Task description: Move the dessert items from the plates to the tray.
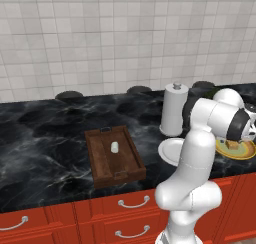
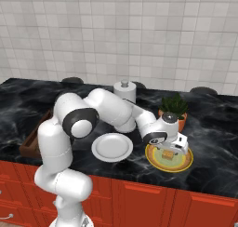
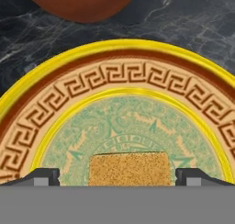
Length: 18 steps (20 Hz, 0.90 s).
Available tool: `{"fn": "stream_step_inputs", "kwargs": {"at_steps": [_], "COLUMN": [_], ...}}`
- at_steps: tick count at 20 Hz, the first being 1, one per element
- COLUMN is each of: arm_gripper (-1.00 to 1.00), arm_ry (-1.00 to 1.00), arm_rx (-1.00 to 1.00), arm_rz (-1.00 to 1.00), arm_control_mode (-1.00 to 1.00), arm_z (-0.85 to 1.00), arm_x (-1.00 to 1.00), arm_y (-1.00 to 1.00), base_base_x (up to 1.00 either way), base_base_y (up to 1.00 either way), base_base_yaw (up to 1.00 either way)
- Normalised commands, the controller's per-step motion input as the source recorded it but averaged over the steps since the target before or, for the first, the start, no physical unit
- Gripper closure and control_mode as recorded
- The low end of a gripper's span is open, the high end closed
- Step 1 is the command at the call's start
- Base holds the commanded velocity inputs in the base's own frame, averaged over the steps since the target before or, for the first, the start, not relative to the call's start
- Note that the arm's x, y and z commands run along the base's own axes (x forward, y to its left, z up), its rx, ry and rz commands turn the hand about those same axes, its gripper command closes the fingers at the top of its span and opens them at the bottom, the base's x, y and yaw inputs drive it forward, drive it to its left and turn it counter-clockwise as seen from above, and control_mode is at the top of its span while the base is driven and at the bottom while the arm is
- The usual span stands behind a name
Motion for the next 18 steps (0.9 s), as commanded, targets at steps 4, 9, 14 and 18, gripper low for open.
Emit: {"fn": "stream_step_inputs", "kwargs": {"at_steps": [4,9,14,18], "arm_gripper": [-1.0,-1.0,-1.0,1.0], "arm_ry": [0.0,0.0,0.0,0.0], "arm_rx": [0.0,0.0,0.0,0.0], "arm_rz": [0.0,0.0,0.0,0.0], "arm_control_mode": [-1.0,-1.0,-1.0,-1.0], "arm_z": [-0.13,0.0,-0.09,-0.01], "arm_x": [0.0,0.0,0.0,0.0], "arm_y": [-0.35,0.0,0.0,0.0], "base_base_x": [0.0,0.0,0.0,0.0], "base_base_y": [0.0,0.0,0.0,0.0], "base_base_yaw": [0.0,0.0,0.0,0.0]}}
